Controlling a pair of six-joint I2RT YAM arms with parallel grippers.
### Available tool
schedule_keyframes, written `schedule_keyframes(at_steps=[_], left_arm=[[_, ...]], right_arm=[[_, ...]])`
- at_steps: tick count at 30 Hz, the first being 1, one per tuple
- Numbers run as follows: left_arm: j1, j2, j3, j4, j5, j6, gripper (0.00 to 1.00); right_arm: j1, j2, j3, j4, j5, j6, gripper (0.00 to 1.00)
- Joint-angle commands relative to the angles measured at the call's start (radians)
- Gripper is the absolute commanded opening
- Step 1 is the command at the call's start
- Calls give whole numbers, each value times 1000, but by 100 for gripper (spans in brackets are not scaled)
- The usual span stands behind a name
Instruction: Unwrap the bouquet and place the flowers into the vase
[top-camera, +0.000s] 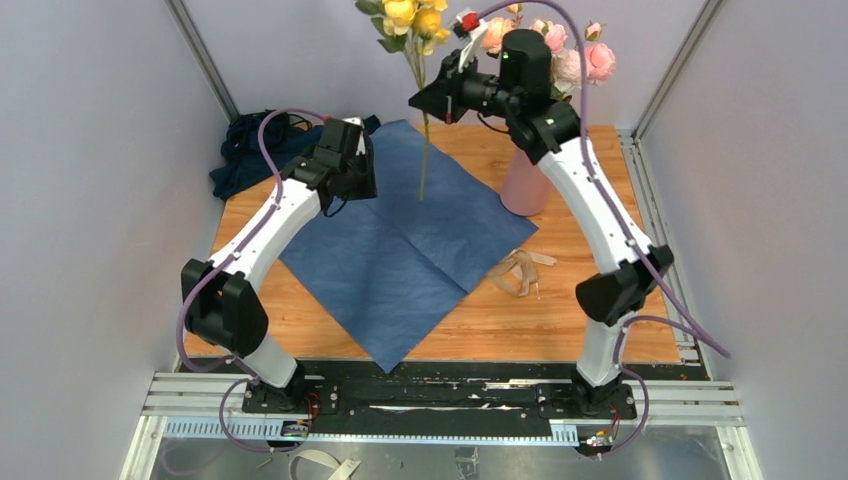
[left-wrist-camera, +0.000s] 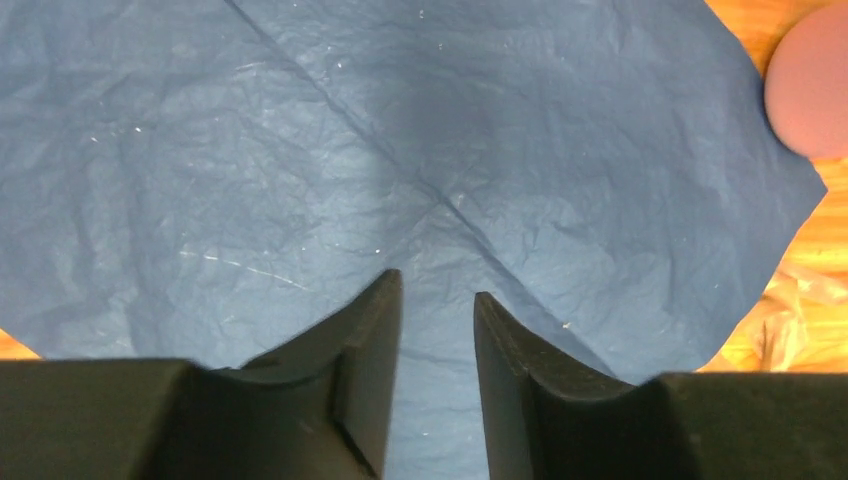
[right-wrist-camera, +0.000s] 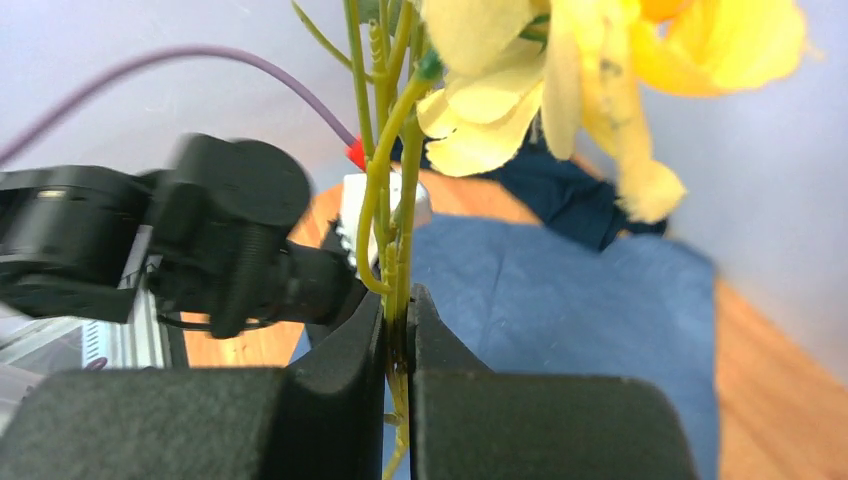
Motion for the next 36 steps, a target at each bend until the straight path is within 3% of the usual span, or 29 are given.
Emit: schedule_keyframes(at_steps=[1, 6, 17, 27, 36], left_arm=[[10, 53, 8, 28, -16, -18, 46], [10, 64, -23, 94, 30, -45, 55], [10, 153, 40, 128, 93, -65, 53], [10, 171, 55, 130, 95, -69, 51], [11, 150, 29, 124, 92, -66, 50]], right_arm=[[9, -90, -15, 16, -19, -106, 0], [-21, -208, 20, 27, -25, -153, 0], [-252, -367, -144, 81, 232, -296, 0], [-432, -371, -257, 258, 313, -268, 0], [-447, -362, -379, 416, 309, -275, 0]])
